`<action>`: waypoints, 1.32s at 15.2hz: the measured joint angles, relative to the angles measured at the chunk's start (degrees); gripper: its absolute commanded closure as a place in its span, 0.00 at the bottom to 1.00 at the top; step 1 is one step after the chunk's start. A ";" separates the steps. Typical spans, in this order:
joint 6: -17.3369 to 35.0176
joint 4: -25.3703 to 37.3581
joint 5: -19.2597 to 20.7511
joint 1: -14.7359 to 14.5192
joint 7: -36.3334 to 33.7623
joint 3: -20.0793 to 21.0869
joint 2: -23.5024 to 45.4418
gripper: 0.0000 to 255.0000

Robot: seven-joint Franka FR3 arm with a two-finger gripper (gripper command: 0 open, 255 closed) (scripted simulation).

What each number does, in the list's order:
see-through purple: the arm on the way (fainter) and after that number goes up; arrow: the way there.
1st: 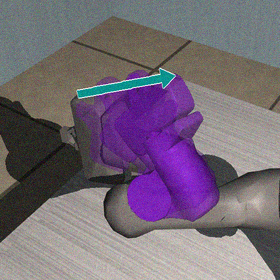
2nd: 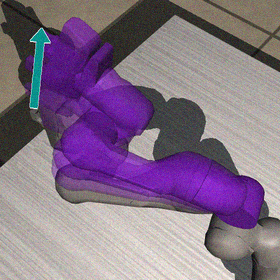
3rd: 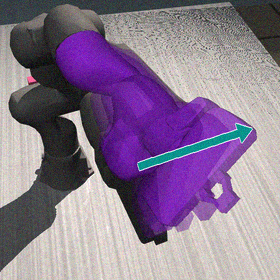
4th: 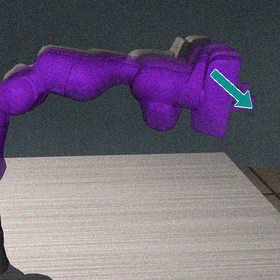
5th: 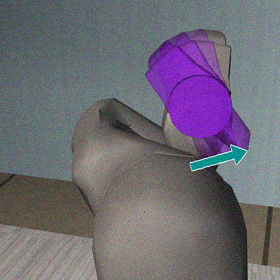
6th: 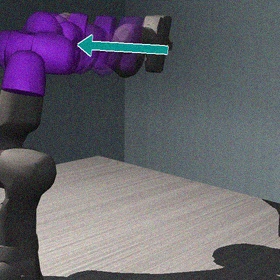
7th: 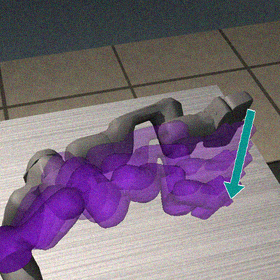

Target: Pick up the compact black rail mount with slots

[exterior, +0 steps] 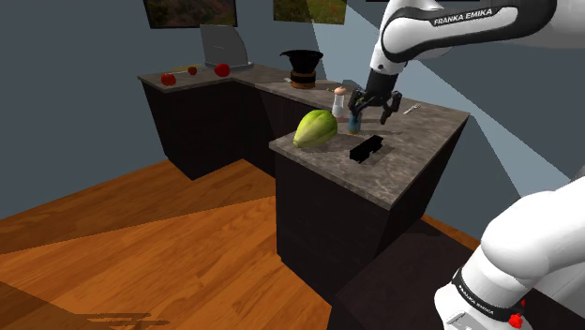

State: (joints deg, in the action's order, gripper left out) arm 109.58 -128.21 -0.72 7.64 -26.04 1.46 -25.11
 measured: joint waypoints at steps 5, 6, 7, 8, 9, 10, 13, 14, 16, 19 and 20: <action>5.75 2.40 0.52 3.10 -7.10 -0.82 9.02 0.00; 6.63 3.10 0.59 3.67 -8.49 -1.07 10.75 0.00; 7.02 3.83 0.64 4.09 -10.19 -1.12 12.04 0.00; 8.34 4.17 0.71 4.67 -11.51 -1.45 13.88 0.00; 9.16 5.14 0.74 5.32 -12.59 -1.94 15.83 0.00; 9.64 5.98 0.78 5.84 -13.89 -2.29 17.31 0.00; 12.29 7.50 0.75 6.94 -18.54 -2.98 21.98 0.00; 13.47 7.87 0.66 7.53 -19.55 -3.53 23.73 0.00; 14.60 9.74 0.41 8.47 -21.89 -4.44 27.06 0.00; 16.53 11.81 -0.20 9.89 -25.15 -5.95 31.68 0.00; 17.03 12.68 -0.43 10.13 -26.29 -6.25 33.23 0.00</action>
State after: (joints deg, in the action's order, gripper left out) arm 126.60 -115.53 -1.14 17.77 -52.33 -4.80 8.12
